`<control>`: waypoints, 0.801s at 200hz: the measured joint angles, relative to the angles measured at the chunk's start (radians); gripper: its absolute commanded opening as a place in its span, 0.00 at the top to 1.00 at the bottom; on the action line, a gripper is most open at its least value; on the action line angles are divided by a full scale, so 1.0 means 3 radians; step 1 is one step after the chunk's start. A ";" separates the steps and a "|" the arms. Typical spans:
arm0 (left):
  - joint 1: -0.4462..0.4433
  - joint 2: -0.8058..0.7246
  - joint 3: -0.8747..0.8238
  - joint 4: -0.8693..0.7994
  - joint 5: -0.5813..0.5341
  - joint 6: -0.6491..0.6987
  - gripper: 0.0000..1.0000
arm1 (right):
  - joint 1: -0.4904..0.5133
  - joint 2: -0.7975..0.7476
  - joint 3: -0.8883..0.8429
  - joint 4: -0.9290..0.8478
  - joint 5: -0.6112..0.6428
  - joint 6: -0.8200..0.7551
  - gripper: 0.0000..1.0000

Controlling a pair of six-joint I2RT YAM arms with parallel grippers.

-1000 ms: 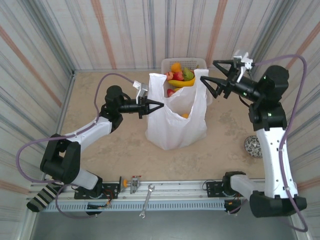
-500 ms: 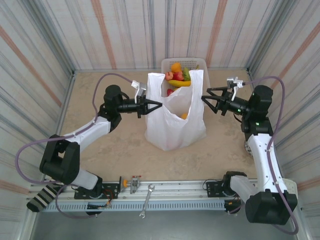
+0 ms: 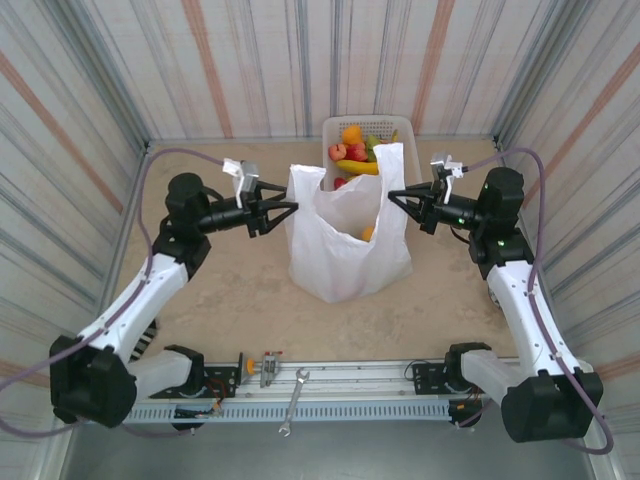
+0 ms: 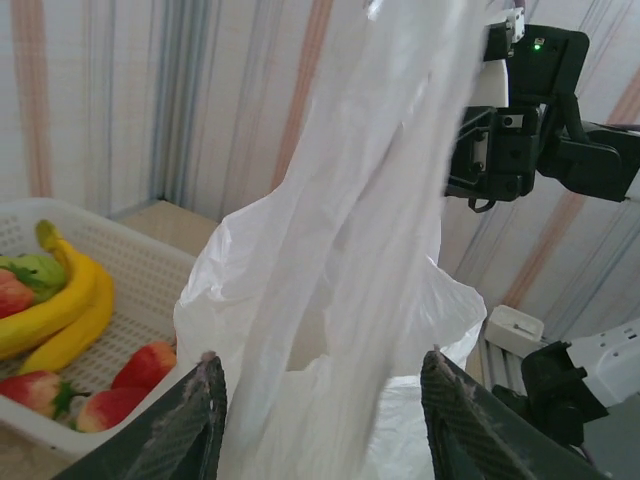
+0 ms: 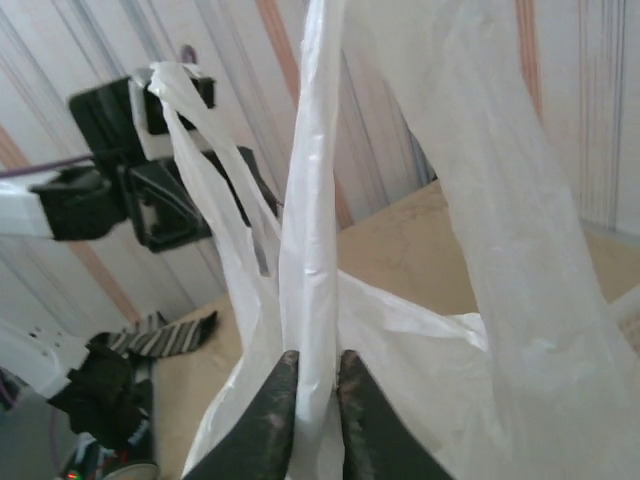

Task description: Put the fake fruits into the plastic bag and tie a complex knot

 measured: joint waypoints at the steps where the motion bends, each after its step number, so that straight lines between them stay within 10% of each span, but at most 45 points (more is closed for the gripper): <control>1: 0.0000 -0.0027 0.0000 -0.0027 -0.0011 0.0008 0.46 | 0.0000 0.0000 0.0000 0.0000 0.0000 0.0003 0.98; 31: -0.0189 -0.0547 0.0038 -0.0559 -0.0220 0.0175 0.40 | 0.0005 0.0000 0.0000 -0.0024 0.0003 -0.0031 1.00; 66: -0.1092 -0.0753 0.0168 -0.0827 -0.0647 0.0453 0.35 | 0.0005 0.0000 0.0000 -0.0047 0.0001 -0.0036 1.00; 160: -0.1428 0.1020 0.1747 -0.0651 -0.1022 0.0558 0.24 | 0.0069 -0.0025 0.0000 -0.0075 0.0001 -0.0181 1.00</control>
